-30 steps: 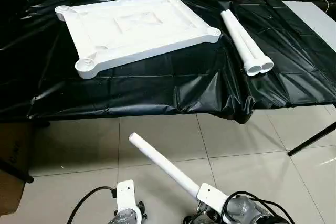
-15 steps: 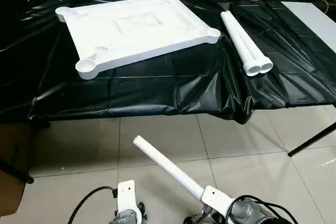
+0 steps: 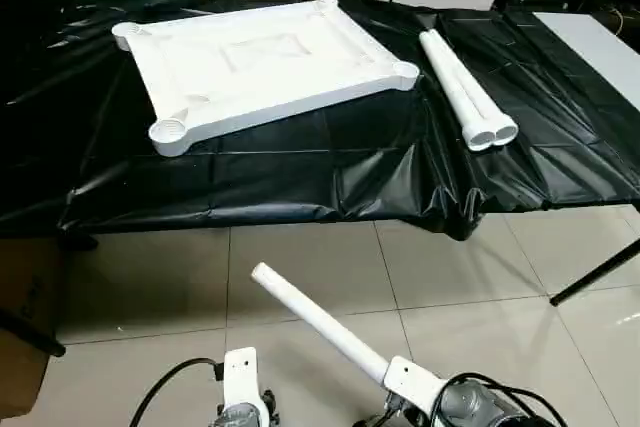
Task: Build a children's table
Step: Insert table leg to table base
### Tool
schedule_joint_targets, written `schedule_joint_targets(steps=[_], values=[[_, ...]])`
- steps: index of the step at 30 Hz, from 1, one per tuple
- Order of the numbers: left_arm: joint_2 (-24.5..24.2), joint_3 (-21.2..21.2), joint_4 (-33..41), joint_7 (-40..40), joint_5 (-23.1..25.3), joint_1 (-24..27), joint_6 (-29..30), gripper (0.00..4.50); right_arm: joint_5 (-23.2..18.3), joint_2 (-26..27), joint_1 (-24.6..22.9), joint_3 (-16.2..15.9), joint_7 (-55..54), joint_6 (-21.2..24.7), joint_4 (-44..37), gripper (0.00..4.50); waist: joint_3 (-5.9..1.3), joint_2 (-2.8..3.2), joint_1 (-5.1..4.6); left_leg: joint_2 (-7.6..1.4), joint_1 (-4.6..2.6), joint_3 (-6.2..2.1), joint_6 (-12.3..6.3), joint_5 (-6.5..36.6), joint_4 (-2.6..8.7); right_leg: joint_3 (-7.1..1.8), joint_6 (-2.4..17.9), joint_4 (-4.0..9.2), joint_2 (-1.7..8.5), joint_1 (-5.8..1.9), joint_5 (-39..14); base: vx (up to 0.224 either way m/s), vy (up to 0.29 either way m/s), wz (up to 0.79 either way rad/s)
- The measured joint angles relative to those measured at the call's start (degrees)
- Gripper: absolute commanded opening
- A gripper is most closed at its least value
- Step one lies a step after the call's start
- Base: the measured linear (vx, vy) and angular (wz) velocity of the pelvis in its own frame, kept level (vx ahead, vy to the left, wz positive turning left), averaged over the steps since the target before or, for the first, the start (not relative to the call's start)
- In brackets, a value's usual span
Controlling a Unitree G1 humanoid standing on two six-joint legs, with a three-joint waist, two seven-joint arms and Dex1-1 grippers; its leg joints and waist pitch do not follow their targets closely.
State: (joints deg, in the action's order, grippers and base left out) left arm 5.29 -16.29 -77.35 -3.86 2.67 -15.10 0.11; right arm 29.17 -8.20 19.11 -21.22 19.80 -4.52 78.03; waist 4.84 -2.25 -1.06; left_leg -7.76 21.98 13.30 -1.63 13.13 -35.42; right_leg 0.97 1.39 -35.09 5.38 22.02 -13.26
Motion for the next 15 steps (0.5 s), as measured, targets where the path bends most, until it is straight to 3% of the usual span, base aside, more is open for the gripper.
schedule_joint_targets(steps=[15], values=[[0.0, 0.01, 0.0, 0.0, 0.39, -0.02, 0.0, 2.39, 0.49, 0.19, -0.01, -0.44, -0.56, 0.09, 0.5, 1.84, -0.02, -0.01, 0.0, 0.0, 0.01, 0.0, 0.09, 0.05, 0.0, 0.0, 0.04, 0.09, 0.0, -0.02, 0.07, 0.0, 0.0, 0.0]])
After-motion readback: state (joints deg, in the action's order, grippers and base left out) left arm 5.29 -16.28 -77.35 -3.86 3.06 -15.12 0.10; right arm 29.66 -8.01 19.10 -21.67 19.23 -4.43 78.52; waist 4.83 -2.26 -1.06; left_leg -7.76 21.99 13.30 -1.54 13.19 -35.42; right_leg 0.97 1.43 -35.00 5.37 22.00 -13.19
